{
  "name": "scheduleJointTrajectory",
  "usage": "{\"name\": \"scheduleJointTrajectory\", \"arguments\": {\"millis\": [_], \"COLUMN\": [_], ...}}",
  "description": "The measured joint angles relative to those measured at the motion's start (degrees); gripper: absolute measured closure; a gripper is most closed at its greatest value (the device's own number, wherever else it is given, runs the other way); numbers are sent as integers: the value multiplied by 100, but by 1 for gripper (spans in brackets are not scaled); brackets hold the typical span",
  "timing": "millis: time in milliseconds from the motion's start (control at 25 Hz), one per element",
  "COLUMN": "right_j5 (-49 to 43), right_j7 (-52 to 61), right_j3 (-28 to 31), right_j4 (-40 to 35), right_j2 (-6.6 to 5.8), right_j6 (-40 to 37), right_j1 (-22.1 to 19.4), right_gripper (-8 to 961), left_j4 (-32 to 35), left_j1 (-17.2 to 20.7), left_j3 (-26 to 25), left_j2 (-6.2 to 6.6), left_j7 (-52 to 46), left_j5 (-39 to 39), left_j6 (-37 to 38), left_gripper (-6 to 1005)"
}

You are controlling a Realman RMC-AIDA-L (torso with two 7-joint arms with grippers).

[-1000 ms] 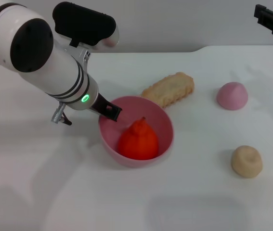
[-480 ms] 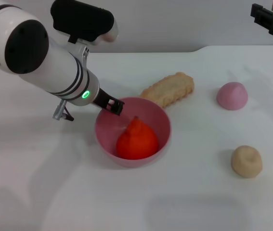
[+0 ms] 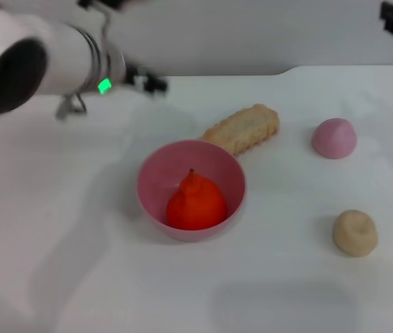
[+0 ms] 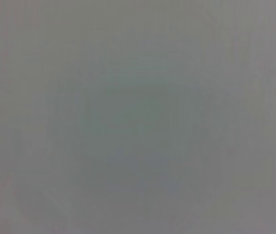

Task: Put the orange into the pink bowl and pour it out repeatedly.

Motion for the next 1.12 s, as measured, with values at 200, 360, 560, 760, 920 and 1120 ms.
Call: {"name": "scheduleJointTrajectory", "arguments": {"millis": [200, 360, 560, 760, 920, 1120], "right_j5": [883, 2103, 3313, 3444, 3477, 3345], "right_j7": [-1149, -3011, -4118, -4137, -3932, -2455], "right_j3": [62, -77, -196, -215, -200, 73], "right_j4": [419, 1110, 1993, 2204, 2101, 2273], "right_j2": [-3, -7, -30, -32, -36, -130], "right_j6": [-964, -1915, -2516, -2774, -2871, -2663], "right_j1": [-182, -229, 53, 250, 283, 357], "right_gripper": [454, 454, 454, 454, 455, 455], "left_j4": [607, 123, -1047, -1830, -1916, -2077], "left_j1": [1243, 1952, 2116, 2086, 2090, 1985], "left_j3": [156, 36, -256, -465, -468, -450], "left_j2": [2, 1, -1, -5, 1, -3], "left_j7": [-76, -289, -851, -1075, -1077, -1093], "left_j5": [872, 890, 787, 645, 599, 516], "left_j6": [2466, 4667, 6149, 6939, 7090, 6932], "left_gripper": [246, 185, 185, 184, 184, 185]}}
